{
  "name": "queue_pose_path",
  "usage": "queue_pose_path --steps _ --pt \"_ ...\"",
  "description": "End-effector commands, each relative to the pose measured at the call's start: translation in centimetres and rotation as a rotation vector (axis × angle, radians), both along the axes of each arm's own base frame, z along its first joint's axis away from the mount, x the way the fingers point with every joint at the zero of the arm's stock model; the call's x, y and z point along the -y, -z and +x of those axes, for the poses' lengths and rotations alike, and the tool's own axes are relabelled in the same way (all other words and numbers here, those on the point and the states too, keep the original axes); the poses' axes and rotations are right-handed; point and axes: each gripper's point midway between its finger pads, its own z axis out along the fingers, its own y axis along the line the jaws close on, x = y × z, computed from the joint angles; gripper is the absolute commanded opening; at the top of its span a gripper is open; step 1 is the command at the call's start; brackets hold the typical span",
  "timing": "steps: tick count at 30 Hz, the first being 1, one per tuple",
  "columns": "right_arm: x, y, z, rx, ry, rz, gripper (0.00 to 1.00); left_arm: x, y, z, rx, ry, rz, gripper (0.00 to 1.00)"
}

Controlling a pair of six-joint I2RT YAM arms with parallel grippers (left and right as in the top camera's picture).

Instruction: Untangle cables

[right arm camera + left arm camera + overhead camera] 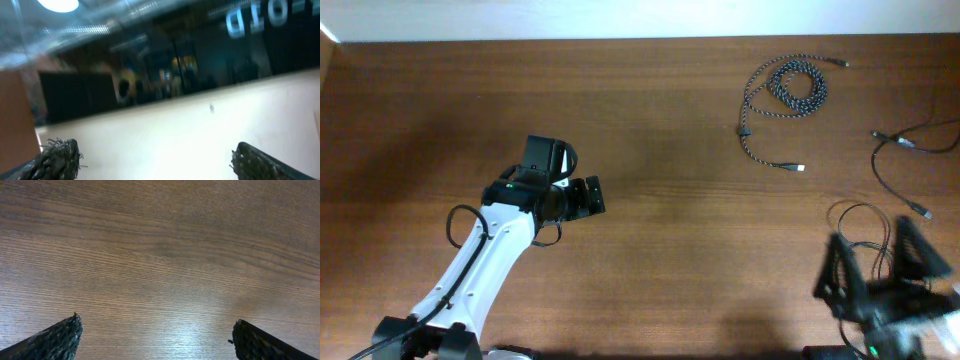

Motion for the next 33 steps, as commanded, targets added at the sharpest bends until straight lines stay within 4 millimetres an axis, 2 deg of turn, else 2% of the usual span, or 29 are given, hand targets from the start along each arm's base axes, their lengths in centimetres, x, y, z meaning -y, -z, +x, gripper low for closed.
queue_pose_path --steps 1,5,7,8,13,16,18,33 --pt "0.0 4.2 2.3 -0.078 -0.001 0.008 0.98 0.0 0.1 -0.1 0.000 0.002 0.007 0.99" --pt "0.7 10.7 5.3 -0.219 0.041 0.017 0.99 0.0 0.1 -0.1 0.000 0.002 0.007 0.99" --pt "1.3 12.9 6.1 -0.266 0.079 0.024 0.99 0.0 0.1 -0.1 0.000 0.002 0.007 0.99" --pt "1.8 14.7 6.6 -0.304 0.108 0.028 0.99 0.0 0.1 -0.1 0.000 0.002 0.007 0.99" --pt "2.2 20.1 7.7 -0.418 0.131 0.024 0.99 0.0 0.1 -0.1 0.000 0.002 0.007 0.99" --pt "2.2 22.5 8.0 -0.467 0.132 0.020 0.99 0.0 0.1 -0.1 0.000 0.002 0.007 0.99" --pt "2.2 23.1 8.0 -0.480 0.132 0.019 0.99 0.0 0.1 -0.1 0.000 0.002 0.007 0.99" --pt "2.2 23.1 8.0 -0.480 0.132 0.019 0.99 0.0 0.1 -0.1 0.000 0.002 0.007 0.99"
